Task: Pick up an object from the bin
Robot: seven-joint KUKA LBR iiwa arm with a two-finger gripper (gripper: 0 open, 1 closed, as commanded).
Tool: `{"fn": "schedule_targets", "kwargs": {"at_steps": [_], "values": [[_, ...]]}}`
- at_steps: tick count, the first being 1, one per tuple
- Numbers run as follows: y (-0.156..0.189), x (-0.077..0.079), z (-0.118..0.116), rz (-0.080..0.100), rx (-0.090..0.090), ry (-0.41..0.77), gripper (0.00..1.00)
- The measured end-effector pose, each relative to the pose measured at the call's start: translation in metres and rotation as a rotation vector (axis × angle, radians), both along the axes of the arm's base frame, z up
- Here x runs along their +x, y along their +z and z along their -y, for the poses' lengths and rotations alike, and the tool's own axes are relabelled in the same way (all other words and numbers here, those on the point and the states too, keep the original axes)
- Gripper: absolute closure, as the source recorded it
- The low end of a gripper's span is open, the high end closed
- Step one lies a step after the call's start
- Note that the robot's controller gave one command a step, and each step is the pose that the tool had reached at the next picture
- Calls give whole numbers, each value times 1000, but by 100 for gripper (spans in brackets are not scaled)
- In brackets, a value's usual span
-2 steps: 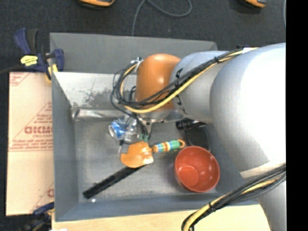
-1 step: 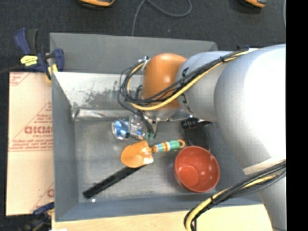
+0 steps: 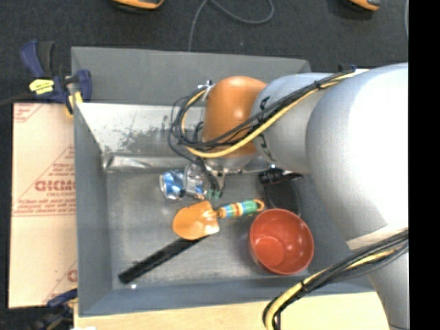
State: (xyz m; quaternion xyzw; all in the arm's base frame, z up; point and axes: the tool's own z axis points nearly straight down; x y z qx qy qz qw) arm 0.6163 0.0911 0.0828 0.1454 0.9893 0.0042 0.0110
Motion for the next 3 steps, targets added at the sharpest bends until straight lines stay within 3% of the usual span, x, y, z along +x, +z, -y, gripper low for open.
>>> {"fn": "schedule_targets", "kwargs": {"at_steps": [1, 3], "values": [[-4, 8, -26, 13, 1, -50, 100], [-4, 12, -16, 17, 5, -29, 100]]}}
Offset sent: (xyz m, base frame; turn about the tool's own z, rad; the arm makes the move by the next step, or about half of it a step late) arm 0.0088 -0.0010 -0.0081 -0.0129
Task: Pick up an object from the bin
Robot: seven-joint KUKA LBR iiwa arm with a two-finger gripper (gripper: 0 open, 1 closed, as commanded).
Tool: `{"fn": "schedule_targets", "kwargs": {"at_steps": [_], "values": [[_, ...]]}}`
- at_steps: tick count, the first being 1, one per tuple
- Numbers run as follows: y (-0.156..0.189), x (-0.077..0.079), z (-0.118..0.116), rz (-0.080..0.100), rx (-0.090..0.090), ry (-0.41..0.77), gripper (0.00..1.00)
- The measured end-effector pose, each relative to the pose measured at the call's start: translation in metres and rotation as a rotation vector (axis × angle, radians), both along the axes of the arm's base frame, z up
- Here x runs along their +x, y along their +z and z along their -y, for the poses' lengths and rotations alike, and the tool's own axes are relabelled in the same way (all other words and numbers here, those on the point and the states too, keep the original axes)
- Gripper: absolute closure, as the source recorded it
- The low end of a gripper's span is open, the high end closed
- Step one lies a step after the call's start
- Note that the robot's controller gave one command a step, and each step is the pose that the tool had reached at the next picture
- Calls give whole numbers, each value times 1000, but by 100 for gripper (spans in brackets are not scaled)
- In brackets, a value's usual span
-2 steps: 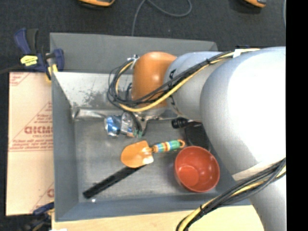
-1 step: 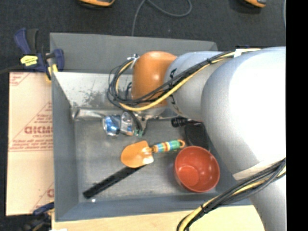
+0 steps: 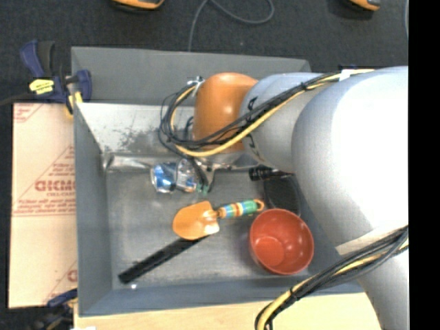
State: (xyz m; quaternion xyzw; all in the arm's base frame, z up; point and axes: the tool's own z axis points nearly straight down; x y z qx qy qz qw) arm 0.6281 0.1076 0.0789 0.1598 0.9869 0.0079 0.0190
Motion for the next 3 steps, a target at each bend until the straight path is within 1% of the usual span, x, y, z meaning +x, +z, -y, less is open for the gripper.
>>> {"fn": "schedule_targets", "kwargs": {"at_steps": [1, 2, 3], "values": [[7, 9, -5, 9, -1, 22, 100], [-1, 13, 3, 9, 6, -45, 100], [-1, 13, 3, 13, 9, -75, 100]]}}
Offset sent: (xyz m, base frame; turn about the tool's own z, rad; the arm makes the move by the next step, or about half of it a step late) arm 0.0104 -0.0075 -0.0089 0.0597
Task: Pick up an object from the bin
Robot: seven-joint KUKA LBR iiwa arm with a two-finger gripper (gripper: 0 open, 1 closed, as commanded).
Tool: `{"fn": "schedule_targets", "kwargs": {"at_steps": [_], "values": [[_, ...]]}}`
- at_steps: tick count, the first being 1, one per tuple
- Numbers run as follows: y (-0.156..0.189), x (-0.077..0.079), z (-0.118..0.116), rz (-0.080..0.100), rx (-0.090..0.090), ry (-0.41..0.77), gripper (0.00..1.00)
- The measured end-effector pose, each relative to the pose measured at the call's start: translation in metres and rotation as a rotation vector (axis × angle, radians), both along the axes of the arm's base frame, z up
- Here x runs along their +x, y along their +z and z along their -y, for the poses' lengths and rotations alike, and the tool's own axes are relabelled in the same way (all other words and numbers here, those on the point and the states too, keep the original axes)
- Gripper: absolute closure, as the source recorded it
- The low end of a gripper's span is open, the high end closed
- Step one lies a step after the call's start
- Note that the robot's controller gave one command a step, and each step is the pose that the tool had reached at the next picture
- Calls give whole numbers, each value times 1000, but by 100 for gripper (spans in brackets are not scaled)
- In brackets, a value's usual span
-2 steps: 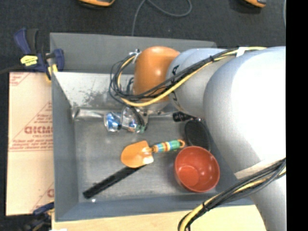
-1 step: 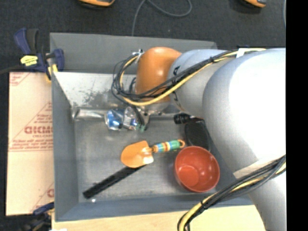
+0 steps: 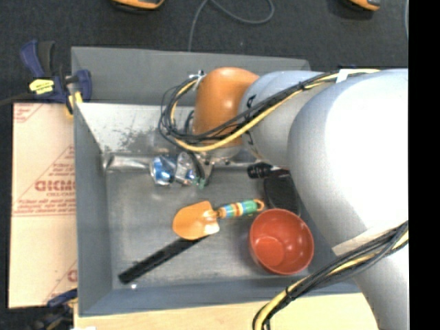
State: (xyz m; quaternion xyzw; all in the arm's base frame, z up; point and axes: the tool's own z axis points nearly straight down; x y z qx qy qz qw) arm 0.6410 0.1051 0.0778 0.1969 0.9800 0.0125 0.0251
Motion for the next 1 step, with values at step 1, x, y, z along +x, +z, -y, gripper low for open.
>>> {"fn": "schedule_targets", "kwargs": {"at_steps": [1], "values": [[-2, 2, -4, -5, 10, -68, 100]]}}
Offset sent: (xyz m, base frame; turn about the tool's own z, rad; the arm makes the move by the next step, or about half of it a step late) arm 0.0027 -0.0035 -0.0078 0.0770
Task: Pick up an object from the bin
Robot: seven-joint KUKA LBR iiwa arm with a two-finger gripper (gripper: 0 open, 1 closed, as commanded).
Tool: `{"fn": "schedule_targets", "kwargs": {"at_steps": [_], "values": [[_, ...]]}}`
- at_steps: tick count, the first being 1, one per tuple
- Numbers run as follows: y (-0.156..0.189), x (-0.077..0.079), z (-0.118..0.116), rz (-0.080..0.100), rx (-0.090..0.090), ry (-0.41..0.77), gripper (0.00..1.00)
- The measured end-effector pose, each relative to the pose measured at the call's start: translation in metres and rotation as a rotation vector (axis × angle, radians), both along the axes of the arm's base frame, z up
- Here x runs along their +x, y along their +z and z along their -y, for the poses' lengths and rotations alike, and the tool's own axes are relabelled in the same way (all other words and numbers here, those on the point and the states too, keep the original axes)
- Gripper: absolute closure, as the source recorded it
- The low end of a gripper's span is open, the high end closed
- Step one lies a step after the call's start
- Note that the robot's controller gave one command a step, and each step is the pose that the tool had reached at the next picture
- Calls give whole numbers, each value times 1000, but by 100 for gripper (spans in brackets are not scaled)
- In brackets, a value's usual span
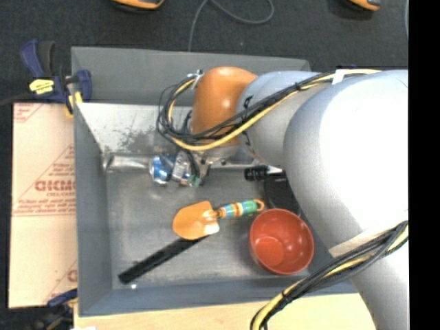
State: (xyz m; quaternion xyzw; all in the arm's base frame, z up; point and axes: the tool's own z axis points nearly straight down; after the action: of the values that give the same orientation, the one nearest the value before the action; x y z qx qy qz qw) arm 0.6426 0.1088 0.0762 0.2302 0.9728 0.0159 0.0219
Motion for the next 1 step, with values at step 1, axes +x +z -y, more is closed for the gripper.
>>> {"fn": "schedule_targets", "kwargs": {"at_steps": [1], "values": [[0, 2, 2, -1, 4, 0, 100]]}}
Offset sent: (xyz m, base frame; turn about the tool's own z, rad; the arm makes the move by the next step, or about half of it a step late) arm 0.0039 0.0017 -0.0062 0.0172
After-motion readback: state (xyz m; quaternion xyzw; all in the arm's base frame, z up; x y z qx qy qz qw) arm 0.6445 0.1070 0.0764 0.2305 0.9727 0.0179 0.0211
